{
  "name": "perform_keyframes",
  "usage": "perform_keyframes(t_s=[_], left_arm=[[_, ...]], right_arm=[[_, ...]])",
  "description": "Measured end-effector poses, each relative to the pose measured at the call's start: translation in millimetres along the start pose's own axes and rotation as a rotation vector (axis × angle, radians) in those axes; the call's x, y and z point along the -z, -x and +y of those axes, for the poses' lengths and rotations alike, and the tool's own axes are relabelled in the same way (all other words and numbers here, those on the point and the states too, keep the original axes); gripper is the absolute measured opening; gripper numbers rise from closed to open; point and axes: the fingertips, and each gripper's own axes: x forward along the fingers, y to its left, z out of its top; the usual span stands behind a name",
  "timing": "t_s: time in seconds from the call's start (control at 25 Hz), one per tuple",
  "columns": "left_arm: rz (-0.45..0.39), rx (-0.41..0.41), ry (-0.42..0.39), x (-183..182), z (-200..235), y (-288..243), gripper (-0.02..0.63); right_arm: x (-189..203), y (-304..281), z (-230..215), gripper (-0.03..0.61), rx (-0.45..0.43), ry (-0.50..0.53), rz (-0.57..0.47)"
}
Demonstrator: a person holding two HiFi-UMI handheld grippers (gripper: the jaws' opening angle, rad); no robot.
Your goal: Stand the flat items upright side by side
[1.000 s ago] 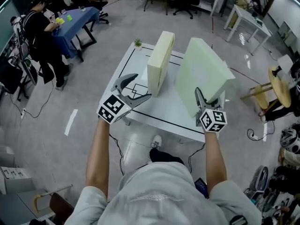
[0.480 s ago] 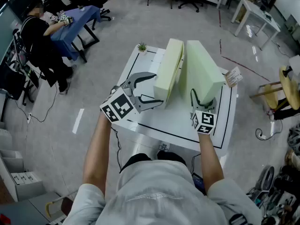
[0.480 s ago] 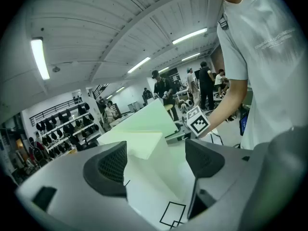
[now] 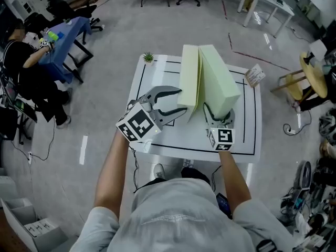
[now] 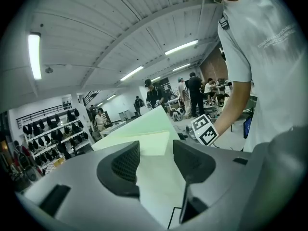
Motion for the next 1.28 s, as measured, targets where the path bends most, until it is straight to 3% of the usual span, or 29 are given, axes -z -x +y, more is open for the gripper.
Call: perform_keyframes(t_s=[0.28,0.68,1.0,1.28], left_arm=[[-0.066,0.082,-0.021,1,3,-6,0.202],[-0.139,0.161,-0.025,-6,1,2,0.199],[-0.177,0.190,-0.028,-13,1,1,0.199],[-0.199,0.169,-0.004,-14,4,6,0.207]], right_arm=[[0,7,33,0.369,-0.113,-0.026,0.030],[26,22,75,0.411,-0.399,0.245,0.302],[29,16,72,0.411,-0.413,0.278,0.345],[26,19,64,0.411,-0.333,0.259,0.359]])
